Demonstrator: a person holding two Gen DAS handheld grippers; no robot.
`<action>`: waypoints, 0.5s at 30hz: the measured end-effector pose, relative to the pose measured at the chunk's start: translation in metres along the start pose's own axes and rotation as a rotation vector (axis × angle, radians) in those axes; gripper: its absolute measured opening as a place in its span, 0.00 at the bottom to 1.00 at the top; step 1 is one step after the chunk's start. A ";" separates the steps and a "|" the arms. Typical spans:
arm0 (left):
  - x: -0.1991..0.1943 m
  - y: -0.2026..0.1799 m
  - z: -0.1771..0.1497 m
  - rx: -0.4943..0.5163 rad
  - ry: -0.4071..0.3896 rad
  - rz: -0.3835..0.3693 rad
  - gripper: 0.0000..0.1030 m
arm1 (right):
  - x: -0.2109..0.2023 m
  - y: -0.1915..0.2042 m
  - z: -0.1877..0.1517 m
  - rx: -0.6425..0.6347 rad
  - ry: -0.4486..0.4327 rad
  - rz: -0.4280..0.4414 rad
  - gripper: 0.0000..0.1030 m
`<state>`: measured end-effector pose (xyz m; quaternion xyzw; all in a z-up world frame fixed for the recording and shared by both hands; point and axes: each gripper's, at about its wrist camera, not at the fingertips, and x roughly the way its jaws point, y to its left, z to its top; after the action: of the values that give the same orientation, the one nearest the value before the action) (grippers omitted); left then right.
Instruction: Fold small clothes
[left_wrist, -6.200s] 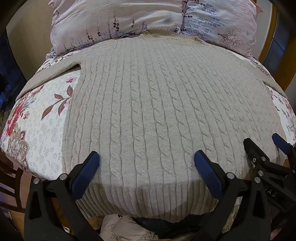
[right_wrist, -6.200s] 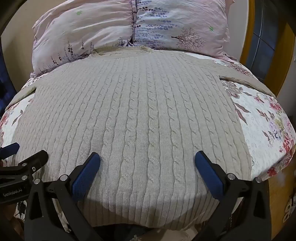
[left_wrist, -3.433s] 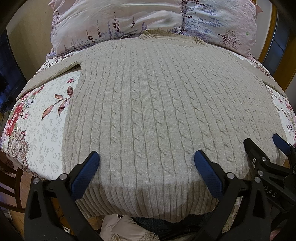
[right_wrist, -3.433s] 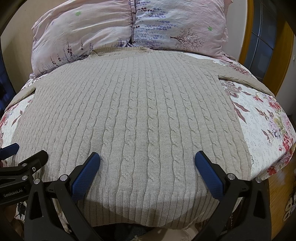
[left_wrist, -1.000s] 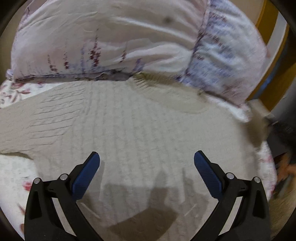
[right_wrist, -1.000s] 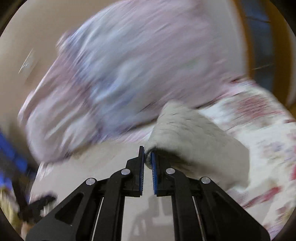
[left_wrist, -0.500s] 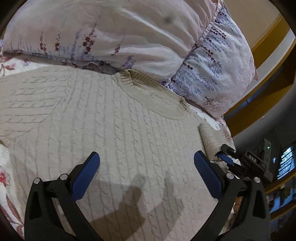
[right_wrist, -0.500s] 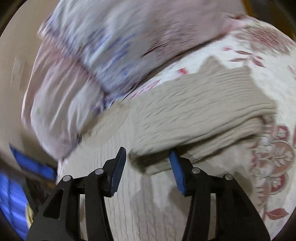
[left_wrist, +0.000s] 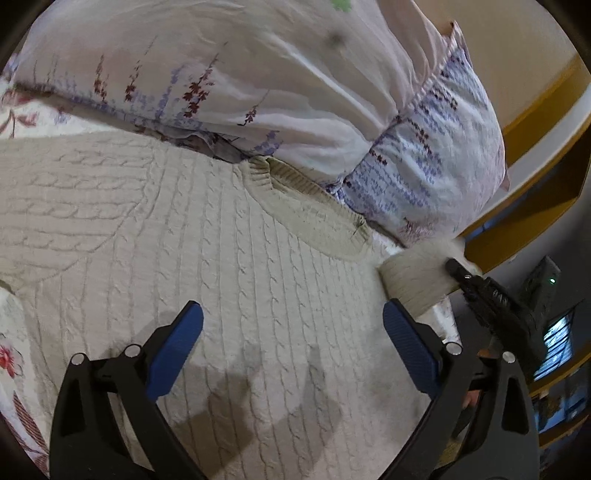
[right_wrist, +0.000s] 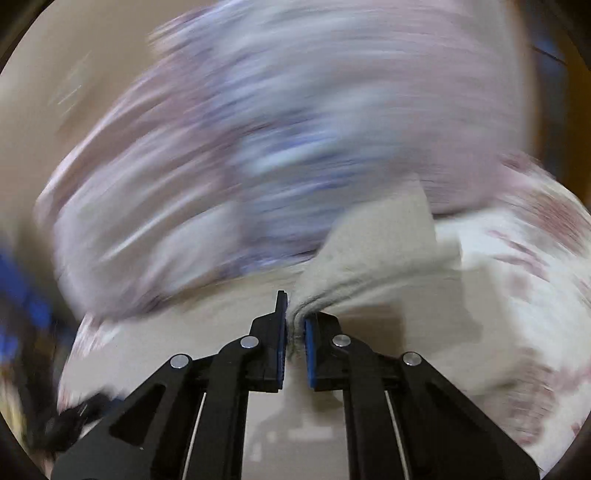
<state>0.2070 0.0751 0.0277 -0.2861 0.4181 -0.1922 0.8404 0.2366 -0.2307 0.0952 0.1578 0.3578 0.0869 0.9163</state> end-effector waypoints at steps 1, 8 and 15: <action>0.001 0.001 0.000 -0.016 0.004 -0.013 0.94 | 0.016 0.028 -0.010 -0.086 0.080 0.060 0.14; 0.019 0.006 -0.003 -0.097 0.070 -0.066 0.79 | 0.047 0.053 -0.068 -0.121 0.328 0.191 0.51; 0.045 0.006 -0.002 -0.214 0.157 -0.123 0.58 | -0.006 -0.074 -0.067 0.376 0.242 0.161 0.54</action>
<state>0.2322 0.0539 -0.0038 -0.3832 0.4822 -0.2196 0.7566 0.1898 -0.2864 0.0259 0.3422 0.4612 0.1099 0.8112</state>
